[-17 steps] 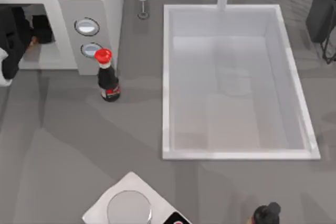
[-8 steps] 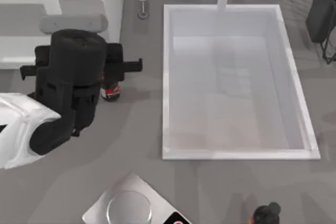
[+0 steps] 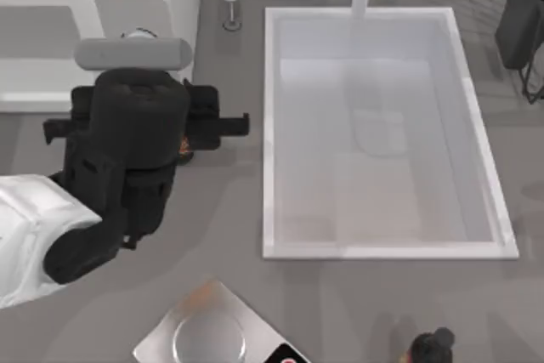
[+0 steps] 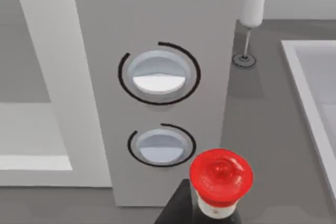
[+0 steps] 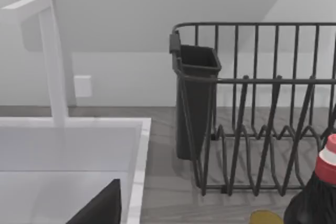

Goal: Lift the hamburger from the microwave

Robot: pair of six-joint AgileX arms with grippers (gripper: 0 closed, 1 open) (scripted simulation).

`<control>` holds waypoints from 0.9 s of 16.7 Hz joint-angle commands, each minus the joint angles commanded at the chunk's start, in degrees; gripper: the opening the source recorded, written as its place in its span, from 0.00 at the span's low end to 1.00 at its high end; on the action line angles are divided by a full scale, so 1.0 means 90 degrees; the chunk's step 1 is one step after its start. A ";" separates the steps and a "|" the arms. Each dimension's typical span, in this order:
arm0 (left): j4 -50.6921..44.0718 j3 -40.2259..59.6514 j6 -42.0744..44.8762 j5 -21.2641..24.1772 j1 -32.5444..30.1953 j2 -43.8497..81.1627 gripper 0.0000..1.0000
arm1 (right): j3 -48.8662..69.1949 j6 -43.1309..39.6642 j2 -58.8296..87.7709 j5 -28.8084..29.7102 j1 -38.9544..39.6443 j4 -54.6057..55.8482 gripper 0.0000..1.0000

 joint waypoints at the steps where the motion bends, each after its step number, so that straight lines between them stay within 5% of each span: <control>1: 0.0070 -0.0014 -0.0002 -0.0004 -0.0008 0.0058 0.00 | 0.0000 0.0000 0.0000 0.0000 0.0000 0.0000 1.00; 15: 0.4469 -0.1087 -0.0013 0.0015 -0.0158 0.3289 0.00 | 0.0000 0.0000 0.0000 0.0000 0.0000 0.0000 1.00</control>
